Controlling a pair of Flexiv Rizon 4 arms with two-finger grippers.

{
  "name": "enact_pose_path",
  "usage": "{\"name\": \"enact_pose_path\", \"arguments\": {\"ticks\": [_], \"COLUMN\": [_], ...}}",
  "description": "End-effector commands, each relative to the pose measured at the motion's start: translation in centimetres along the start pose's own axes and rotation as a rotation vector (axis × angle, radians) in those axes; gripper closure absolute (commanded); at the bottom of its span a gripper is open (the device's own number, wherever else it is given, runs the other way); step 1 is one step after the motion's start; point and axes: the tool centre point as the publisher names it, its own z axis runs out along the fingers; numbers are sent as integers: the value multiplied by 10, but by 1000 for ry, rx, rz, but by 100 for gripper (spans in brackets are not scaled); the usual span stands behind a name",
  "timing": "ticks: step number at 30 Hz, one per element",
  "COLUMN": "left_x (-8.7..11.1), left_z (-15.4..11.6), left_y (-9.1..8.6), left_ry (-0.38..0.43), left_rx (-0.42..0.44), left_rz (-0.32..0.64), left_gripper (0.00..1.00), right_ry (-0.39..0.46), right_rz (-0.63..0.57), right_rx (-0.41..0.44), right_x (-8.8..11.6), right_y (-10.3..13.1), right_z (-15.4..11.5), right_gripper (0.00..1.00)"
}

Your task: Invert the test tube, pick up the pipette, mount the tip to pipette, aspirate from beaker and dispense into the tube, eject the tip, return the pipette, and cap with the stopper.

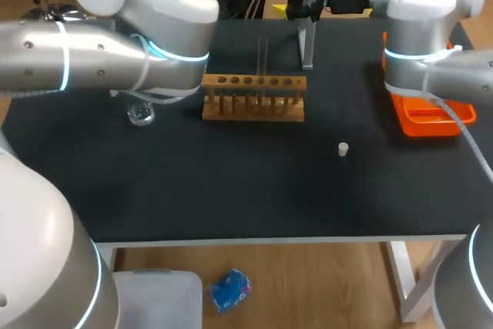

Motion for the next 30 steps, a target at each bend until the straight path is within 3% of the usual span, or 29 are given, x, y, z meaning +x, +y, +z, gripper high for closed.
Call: {"name": "enact_pose_path", "arguments": {"ticks": [1, 18, 30], "left_x": [5, 0, -4], "left_z": [4, 19, 29], "left_y": [-3, 10, 10], "left_ry": [-32, -87, -104], "left_rx": [-57, -143, -170], "left_rz": [-13, -79, -93], "left_gripper": [100, 100, 100], "right_ry": [4, 4, 4], "right_rz": [0, 0, 0], "right_rx": [1, 1, 1], "right_x": [-1, -1, -1], "right_y": [0, 0, 0], "right_z": [0, 0, 0], "right_gripper": [0, 0, 0]}}
